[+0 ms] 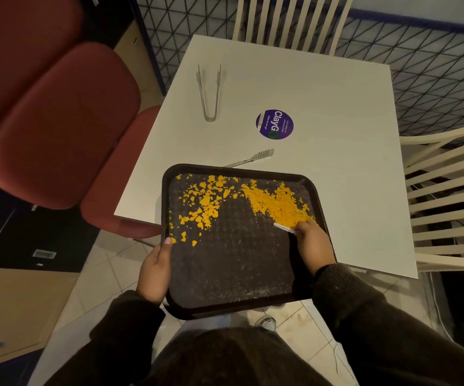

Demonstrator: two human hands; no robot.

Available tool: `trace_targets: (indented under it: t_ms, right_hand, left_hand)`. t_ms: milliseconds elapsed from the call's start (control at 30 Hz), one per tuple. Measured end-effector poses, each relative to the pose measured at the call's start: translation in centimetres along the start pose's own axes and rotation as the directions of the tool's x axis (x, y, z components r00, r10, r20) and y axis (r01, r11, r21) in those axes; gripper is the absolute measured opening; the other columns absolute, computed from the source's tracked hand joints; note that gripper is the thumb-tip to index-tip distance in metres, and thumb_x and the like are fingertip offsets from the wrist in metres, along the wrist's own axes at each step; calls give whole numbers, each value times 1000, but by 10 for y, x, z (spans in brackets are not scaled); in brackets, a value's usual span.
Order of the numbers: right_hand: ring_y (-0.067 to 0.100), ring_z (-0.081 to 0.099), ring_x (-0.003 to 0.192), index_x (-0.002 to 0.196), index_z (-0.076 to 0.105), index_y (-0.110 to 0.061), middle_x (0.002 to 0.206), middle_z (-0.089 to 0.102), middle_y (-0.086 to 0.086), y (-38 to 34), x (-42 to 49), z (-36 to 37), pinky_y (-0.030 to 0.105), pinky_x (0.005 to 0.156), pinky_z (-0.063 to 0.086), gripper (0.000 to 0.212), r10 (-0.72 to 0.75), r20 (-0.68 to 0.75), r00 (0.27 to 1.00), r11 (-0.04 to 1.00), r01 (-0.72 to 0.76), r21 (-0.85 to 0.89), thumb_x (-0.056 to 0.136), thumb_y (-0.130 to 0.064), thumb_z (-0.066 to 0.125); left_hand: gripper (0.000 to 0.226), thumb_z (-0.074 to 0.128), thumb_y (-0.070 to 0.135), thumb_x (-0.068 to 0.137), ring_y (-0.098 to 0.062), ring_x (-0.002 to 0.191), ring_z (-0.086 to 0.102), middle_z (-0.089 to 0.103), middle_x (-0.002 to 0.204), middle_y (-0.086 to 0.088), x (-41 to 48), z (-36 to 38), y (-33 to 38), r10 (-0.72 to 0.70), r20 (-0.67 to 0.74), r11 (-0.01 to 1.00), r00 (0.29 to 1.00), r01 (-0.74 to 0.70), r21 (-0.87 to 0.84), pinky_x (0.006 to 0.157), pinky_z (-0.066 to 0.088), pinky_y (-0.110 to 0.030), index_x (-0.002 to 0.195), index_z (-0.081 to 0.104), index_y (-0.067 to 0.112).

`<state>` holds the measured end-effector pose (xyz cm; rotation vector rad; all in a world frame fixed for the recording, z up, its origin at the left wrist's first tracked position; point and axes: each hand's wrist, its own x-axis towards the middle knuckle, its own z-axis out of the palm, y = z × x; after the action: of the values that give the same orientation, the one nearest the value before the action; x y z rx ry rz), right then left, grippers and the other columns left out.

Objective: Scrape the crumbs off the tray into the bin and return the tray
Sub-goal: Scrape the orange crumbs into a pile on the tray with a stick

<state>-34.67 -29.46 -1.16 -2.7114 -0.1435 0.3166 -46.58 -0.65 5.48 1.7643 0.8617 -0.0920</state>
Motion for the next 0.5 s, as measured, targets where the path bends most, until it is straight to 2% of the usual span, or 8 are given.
trace_targets:
  t_ms: [200,267,367,500]
  right_hand:
    - [27,51,73,81,58,-9,81,54,10,-9,-4,-3,33,62,36,14,32,-24,999,999,-31,33,90,-5,48]
    - [23,49,72,80,56,-13,80,53,5,-20,-20,-1,31,62,36,12,-11,-1,1000,998,11,64,89,-7,51]
    - [19,48,73,82,57,-13,80,51,2,-56,-38,2,30,63,37,7,-238,71,969,967,230,111,89,-12,54]
    - [21,53,82,93,61,-13,89,58,5,-108,-46,12,33,68,42,8,-543,161,824,837,518,174,90,-17,54]
  left_hand:
    - [46,28,35,99,-20,98,57,63,103,-6,3,-1,3,-11,-8,999,1000,11,-33,85,36,-25,110,63,8]
    - [47,27,36,99,-18,97,56,63,103,-5,3,-1,5,-10,-18,999,1000,9,-40,86,36,-24,112,63,8]
    - [48,26,37,99,-19,99,55,61,102,-4,3,0,7,-32,-34,998,999,30,-58,86,35,-24,112,63,10]
    - [57,22,45,97,-23,96,57,64,99,-10,2,-1,5,-76,-40,992,996,72,-100,86,39,-28,104,66,10]
